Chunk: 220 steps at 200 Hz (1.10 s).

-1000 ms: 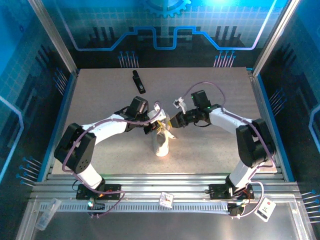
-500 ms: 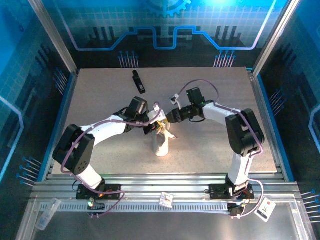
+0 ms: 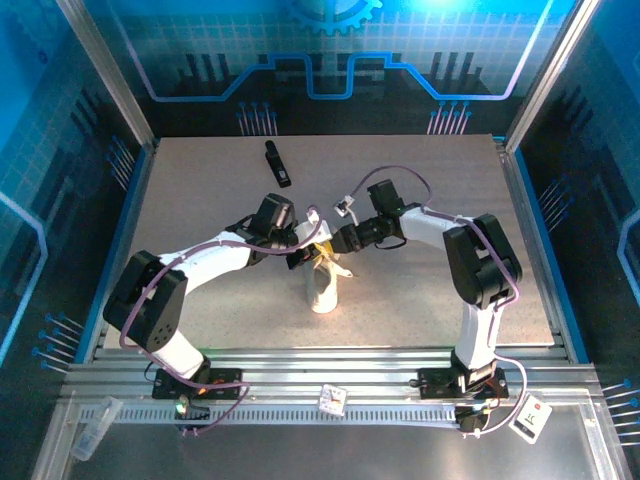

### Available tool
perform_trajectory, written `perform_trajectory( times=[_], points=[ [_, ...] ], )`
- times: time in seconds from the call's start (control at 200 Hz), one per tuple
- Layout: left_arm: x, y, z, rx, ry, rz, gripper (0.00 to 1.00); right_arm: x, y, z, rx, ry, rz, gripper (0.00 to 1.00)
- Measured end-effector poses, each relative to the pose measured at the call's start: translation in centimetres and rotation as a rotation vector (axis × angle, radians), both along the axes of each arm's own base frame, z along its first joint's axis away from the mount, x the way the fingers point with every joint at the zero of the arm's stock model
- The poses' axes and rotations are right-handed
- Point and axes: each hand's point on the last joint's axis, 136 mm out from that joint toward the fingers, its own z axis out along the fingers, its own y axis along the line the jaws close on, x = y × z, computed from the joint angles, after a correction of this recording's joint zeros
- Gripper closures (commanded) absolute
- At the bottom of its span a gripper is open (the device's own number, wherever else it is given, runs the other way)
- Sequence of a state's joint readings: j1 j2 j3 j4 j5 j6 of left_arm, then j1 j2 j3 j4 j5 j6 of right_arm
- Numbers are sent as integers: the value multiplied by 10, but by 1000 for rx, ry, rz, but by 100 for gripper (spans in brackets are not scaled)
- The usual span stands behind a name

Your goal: Tie the shoes

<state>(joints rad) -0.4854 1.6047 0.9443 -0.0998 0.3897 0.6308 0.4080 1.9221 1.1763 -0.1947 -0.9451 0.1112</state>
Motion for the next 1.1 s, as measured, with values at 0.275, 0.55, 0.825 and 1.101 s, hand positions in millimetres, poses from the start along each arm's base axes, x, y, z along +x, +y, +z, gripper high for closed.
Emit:
perform_trajectory(
  times=[0.275, 0.55, 0.825, 1.101],
  points=[
    [-2, 1, -3, 6, 9, 0, 100, -2, 3, -2, 15, 20, 19, 82],
    [-3, 3, -4, 12, 2, 1, 95, -3, 4, 0, 32, 16, 16, 100],
    [-5, 2, 0, 11, -25, -15, 91, -1, -4, 6, 31, -52, -49, 100],
    [-7, 4, -1, 13, -26, -18, 79, 8, -10, 0, 5, -76, -105, 100]
  ],
)
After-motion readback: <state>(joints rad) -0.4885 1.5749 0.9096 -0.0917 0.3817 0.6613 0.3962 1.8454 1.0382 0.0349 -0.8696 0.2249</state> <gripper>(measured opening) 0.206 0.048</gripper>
